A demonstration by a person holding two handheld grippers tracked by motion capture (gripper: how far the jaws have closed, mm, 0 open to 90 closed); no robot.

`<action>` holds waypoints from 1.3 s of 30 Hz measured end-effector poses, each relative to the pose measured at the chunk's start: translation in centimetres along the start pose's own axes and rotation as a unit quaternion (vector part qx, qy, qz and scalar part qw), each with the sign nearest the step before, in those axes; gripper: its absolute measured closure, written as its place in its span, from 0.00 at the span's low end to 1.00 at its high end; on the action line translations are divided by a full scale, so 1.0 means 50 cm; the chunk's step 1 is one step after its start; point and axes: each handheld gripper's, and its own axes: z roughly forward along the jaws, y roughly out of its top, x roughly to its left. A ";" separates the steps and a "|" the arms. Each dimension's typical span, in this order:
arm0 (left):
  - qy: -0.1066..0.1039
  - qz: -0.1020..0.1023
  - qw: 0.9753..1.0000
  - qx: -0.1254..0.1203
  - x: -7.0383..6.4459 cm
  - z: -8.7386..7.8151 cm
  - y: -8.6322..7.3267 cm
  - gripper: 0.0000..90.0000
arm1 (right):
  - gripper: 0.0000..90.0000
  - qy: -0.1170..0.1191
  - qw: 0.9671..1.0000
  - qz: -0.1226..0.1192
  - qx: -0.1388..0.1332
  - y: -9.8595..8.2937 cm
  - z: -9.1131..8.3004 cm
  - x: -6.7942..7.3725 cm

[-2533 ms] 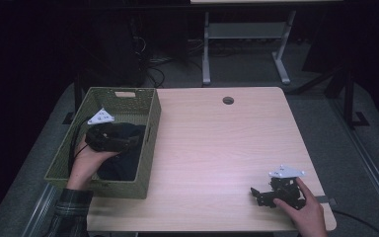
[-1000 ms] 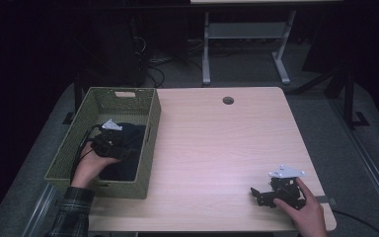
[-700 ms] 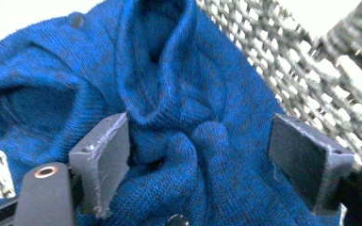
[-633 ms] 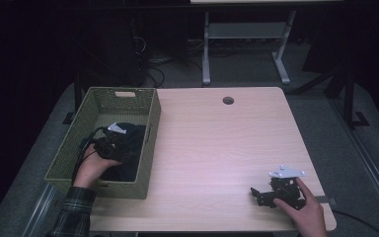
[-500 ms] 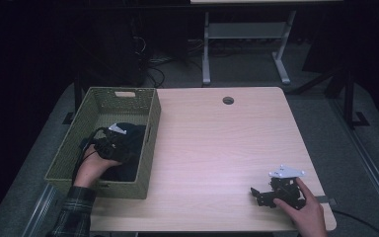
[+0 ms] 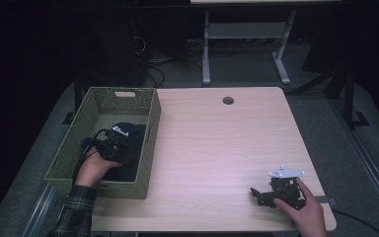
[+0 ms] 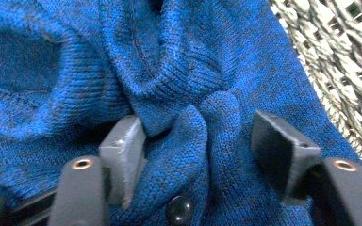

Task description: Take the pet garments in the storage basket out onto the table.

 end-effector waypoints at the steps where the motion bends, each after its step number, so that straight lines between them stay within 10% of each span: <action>1: 0.001 -0.003 1.000 0.001 0.000 0.000 0.000 0.45 | 0.00 0.000 1.000 0.000 0.000 0.000 0.000 0.000; 9: 0.005 -0.015 1.000 0.013 0.000 -0.010 0.004 0.74 | 0.00 0.000 1.000 0.000 0.000 0.000 0.000 0.000; 22: -0.021 -0.046 0.997 -0.057 0.018 -0.054 0.001 0.82 | 0.00 0.000 1.000 0.000 0.000 0.000 0.000 0.000; 39: -0.055 -0.082 0.977 -0.190 0.038 -0.107 -0.014 0.83 | 0.00 0.000 1.000 0.000 0.000 0.000 0.000 0.000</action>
